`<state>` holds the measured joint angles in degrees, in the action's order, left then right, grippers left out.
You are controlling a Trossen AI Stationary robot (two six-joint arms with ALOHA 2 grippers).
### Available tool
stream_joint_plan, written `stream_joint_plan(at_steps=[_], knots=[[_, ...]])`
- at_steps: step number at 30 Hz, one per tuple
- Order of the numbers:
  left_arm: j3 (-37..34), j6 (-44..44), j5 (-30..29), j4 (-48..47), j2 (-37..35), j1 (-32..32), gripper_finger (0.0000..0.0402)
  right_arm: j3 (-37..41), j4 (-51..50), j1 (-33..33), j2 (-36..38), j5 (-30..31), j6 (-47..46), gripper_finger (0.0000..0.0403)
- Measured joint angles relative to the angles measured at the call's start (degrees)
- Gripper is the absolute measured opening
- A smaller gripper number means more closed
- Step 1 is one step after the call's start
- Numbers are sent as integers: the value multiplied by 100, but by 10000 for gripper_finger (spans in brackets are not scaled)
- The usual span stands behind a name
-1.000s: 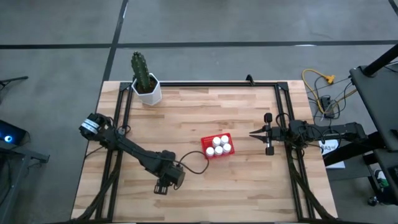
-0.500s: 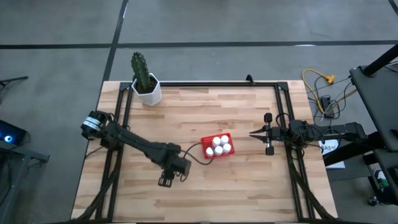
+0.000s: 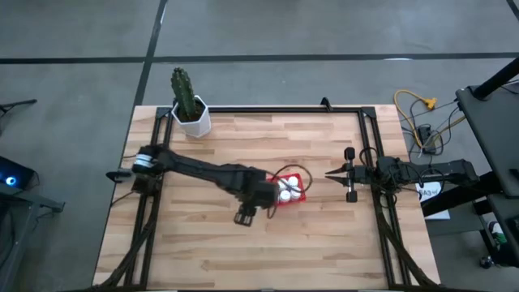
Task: Pick and place pill bottles into a basket
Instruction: Put the white medicine bottle into the red basket
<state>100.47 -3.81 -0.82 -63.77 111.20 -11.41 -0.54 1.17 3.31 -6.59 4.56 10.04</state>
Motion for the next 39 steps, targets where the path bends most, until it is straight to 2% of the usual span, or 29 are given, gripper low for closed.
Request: stream_joint_plan(at_steps=[7,12,27,39], knots=[[1756,-15,-312,-912,835,205,165,0,-1,2,7,0,0,34],[2467,-242,-315,-1241,1310,378,165,0,0,4,4,0,0,34],[2485,-265,-429,-1182,1437,916,165,0,0,4,7,-1,0,34],[2463,-284,-416,-1161,1723,1030,165,0,0,4,4,0,0,34]])
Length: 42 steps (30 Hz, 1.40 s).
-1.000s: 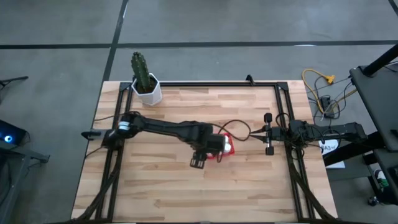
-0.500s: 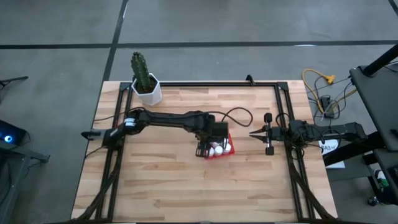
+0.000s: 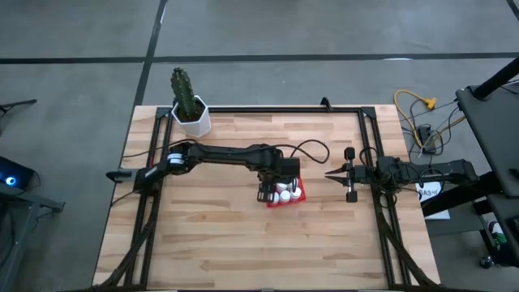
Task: Pick and place pill bottles into a basket
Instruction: Put the white medicine bottle into the red basket, then return to Home Position
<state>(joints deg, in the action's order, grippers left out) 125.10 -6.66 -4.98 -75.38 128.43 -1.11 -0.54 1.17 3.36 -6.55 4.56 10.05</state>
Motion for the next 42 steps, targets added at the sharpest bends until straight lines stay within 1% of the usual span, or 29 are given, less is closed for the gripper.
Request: stream_joint_plan(at_steps=[19,29,42], knots=[[-255,-13,167,154,64,3,166,0,0,0,2,-1,0,34],[-247,31,169,192,64,3,198,0,0,0,2,0,0,34],[-229,31,171,292,64,3,204,0,0,-1,2,-1,0,34]])
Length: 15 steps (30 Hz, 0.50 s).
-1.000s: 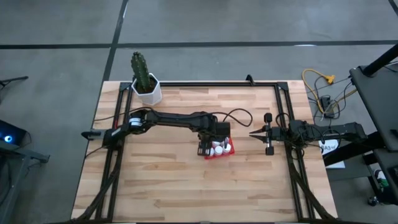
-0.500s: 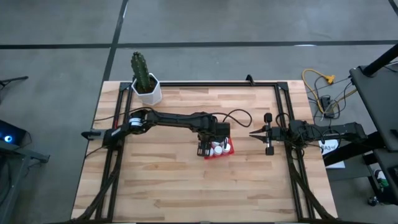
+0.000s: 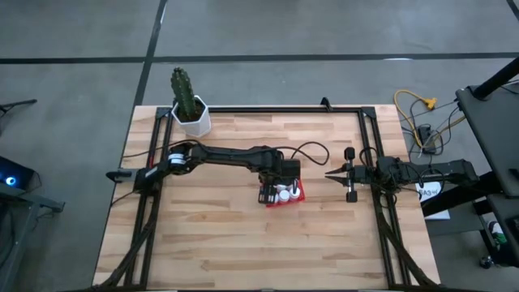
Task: Pick and place pill bottles into a basket
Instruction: Return to Home Position
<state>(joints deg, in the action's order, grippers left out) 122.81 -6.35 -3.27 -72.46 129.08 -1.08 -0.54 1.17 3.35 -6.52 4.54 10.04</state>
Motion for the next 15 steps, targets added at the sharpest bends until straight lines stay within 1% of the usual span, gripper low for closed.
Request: stream_joint_plan(at_steps=[7,15], knots=[[28,-21,-10,-60,-178,0,204,0,0,-4,0,1,0,34],[-35,-28,-45,-55,-574,-9,205,0,-1,-4,0,0,0,34]])
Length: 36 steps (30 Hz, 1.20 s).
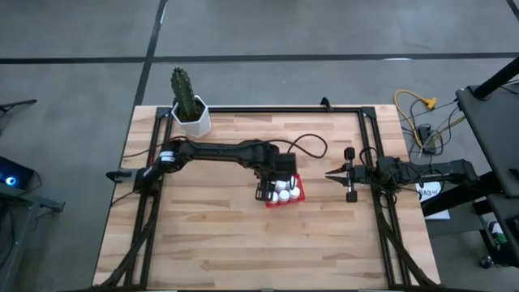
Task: Pick and place pill bottles into a basket
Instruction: Return to Home Position
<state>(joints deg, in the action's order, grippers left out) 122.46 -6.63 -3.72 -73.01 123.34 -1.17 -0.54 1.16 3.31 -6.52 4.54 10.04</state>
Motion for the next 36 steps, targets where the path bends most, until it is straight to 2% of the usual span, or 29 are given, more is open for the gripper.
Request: stream_joint_plan(at_steps=[9,16,21,26,30,36], knots=[[-7,-458,-321,65,-318,9,205,-2,1,4,1,0,0,34],[-39,-333,-344,175,-351,4,205,-2,1,4,-1,2,0,34],[-437,-757,-318,782,-383,-4,205,-2,1,4,0,0,0,34],[-1358,-848,-304,2009,-738,-4,205,-2,-3,4,0,2,0,34],[-2476,-827,-313,2835,-1348,-4,205,-2,3,4,4,1,0,34],[-4730,-721,-327,5169,-3011,-4,205,-2,-1,4,0,0,2,34]])
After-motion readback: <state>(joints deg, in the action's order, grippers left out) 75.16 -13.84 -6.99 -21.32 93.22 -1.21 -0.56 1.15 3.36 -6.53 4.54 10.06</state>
